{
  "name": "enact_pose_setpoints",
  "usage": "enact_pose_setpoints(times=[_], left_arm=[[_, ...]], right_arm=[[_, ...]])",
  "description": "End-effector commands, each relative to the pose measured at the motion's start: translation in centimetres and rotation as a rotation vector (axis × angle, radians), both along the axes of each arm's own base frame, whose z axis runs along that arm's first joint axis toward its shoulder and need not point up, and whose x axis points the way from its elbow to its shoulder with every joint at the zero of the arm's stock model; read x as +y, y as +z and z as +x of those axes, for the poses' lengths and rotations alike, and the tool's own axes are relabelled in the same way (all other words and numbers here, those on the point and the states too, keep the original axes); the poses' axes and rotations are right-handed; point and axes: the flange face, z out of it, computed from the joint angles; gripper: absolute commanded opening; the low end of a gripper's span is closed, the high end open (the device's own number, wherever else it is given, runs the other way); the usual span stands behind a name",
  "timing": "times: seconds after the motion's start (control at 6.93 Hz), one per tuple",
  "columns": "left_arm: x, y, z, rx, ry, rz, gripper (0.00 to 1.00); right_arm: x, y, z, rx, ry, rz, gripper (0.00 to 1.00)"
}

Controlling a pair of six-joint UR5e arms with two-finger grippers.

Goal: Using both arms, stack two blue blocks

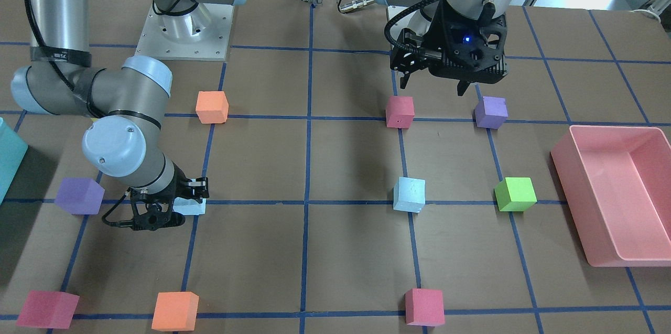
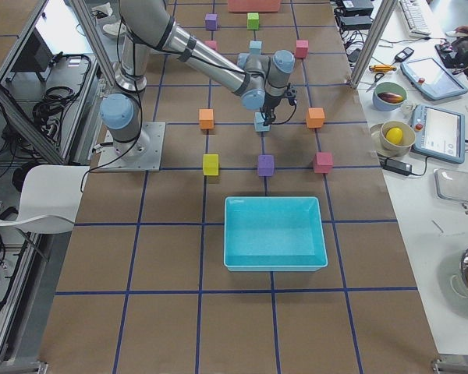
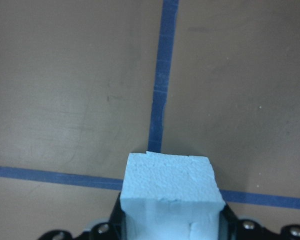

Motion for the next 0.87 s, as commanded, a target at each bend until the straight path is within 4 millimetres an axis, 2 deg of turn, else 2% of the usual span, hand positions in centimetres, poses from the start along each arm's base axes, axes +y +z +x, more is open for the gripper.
enact_pose_setpoints(times=[0.0,0.14,0.29,0.43,0.58,0.72], left_arm=[[-1.1,-1.6,0.6,-0.001,0.008,0.029,1.00],[-1.9,-3.4,1.1,0.001,0.008,0.035,1.00],[-3.3,-6.8,1.8,0.002,0.000,0.017,1.00],[-4.5,-12.1,2.3,0.000,0.003,-0.008,1.00],[-5.1,-17.9,3.0,0.003,0.014,-0.035,1.00],[-5.3,-22.4,3.1,0.002,-0.003,-0.054,1.00]], right_arm=[[-1.2,3.0,0.4,0.007,-0.033,-0.053,0.00],[-3.0,5.9,1.1,0.007,-0.098,-0.047,0.00],[-4.5,8.5,3.7,-0.005,-0.112,-0.050,0.00],[-5.5,8.5,7.3,-0.008,-0.142,-0.052,0.00],[-6.3,7.5,11.4,-0.005,-0.167,-0.056,0.00],[-7.1,6.6,14.9,-0.002,-0.193,-0.060,0.00]])
